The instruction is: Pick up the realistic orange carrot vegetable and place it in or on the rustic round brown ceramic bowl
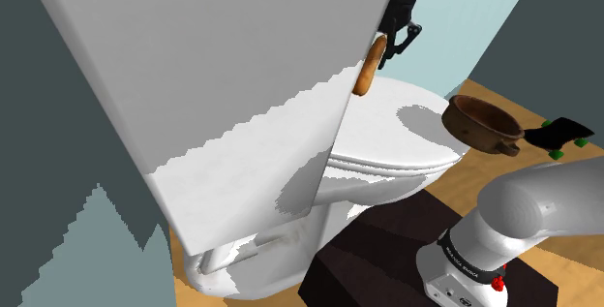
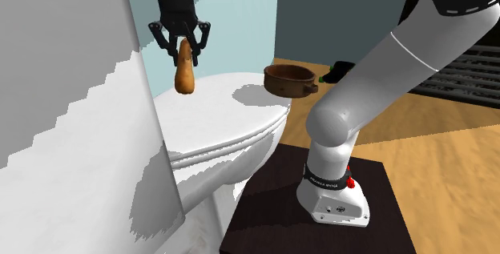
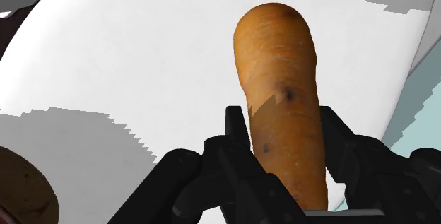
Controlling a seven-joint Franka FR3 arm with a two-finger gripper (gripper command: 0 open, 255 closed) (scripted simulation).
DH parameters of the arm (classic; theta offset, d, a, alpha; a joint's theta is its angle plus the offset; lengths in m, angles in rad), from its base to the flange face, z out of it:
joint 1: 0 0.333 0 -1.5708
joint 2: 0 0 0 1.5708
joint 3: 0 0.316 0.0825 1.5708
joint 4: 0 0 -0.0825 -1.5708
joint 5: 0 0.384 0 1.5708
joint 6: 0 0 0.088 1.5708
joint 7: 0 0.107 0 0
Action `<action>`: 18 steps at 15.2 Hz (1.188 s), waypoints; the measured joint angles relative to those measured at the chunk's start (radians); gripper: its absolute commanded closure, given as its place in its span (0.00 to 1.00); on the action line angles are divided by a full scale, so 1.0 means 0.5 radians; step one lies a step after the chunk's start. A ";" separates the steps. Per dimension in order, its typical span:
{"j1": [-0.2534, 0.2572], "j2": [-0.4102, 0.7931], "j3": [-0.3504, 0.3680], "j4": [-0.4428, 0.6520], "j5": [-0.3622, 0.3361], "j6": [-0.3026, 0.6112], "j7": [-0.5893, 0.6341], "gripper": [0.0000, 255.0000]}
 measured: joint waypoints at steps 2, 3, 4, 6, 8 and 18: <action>-0.005 0.013 -0.006 0.067 -0.007 -0.055 0.001 1.00; -0.007 0.019 -0.008 0.090 -0.010 -0.071 0.002 1.00; -0.009 0.000 -0.030 0.082 -0.015 -0.085 -0.020 1.00; -0.012 -0.087 -0.104 0.033 -0.028 -0.130 -0.093 1.00; -0.022 -0.165 -0.188 -0.037 -0.055 -0.147 -0.185 1.00; -0.101 -0.511 -0.626 -0.267 -0.283 -0.290 -0.641 1.00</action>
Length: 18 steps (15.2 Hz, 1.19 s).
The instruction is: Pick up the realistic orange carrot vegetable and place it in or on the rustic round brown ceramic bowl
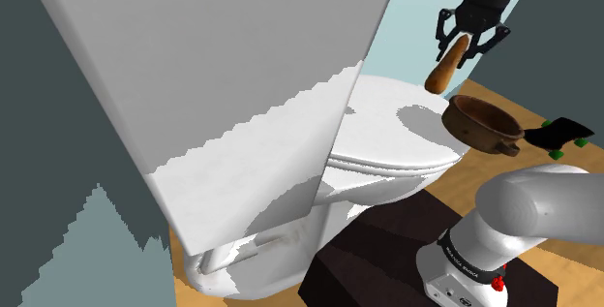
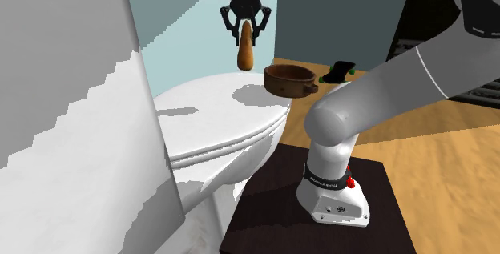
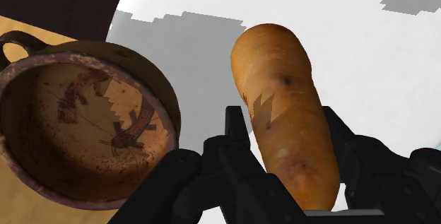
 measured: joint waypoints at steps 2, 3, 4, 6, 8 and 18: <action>-0.019 -0.048 -0.075 -0.036 -0.051 -0.012 -0.078 1.00; -0.033 -0.067 -0.128 -0.050 -0.090 -0.017 -0.132 1.00; -0.045 -0.100 -0.172 -0.058 -0.122 -0.041 -0.179 1.00; -0.069 -0.121 -0.263 -0.061 -0.191 -0.055 -0.272 1.00; -0.094 -0.139 -0.357 -0.058 -0.263 -0.069 -0.369 1.00; -0.168 -0.215 -0.627 -0.183 -0.474 0.008 -0.622 1.00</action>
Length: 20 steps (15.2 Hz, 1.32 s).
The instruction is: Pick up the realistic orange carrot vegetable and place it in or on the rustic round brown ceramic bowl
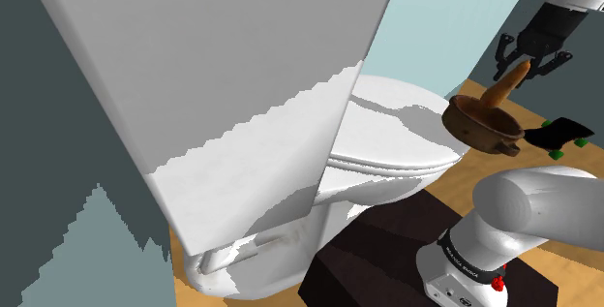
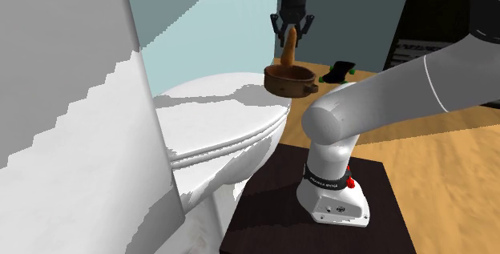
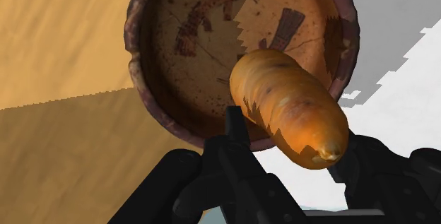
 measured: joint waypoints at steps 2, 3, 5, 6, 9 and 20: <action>-0.003 -0.014 -0.007 -0.057 -0.007 0.043 0.004 1.00; -0.004 -0.028 -0.005 -0.094 -0.007 0.065 0.010 1.00; -0.010 -0.045 -0.018 -0.154 -0.019 0.108 0.008 1.00; -0.013 -0.053 -0.023 -0.187 -0.024 0.134 0.010 1.00; -0.018 -0.075 -0.033 -0.278 -0.035 0.202 0.018 1.00; -0.026 -0.096 -0.043 -0.337 -0.047 0.242 0.017 0.00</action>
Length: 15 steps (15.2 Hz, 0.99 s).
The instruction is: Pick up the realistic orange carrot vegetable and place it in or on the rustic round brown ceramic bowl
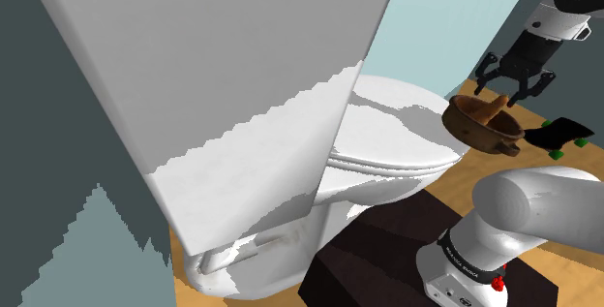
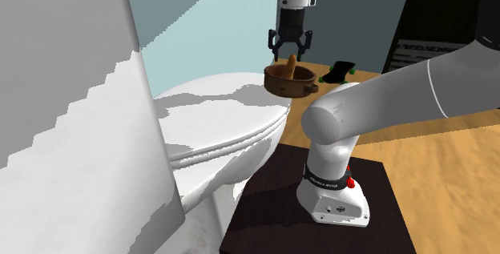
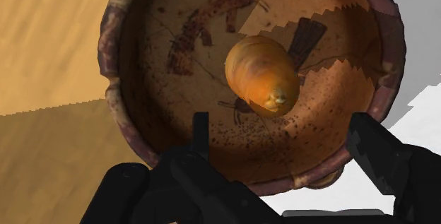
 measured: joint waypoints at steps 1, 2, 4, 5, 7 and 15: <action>0.000 0.000 0.000 0.000 0.000 0.000 0.000 0.00; 0.000 0.000 0.000 0.000 0.000 0.000 0.000 0.00; 0.000 0.000 0.000 0.000 0.000 0.000 0.000 0.00; 0.003 0.010 0.004 0.040 0.005 -0.029 -0.004 0.00; 0.013 0.034 0.031 0.160 0.029 -0.125 -0.003 0.00; 0.022 0.074 0.045 0.292 0.045 -0.218 -0.012 0.00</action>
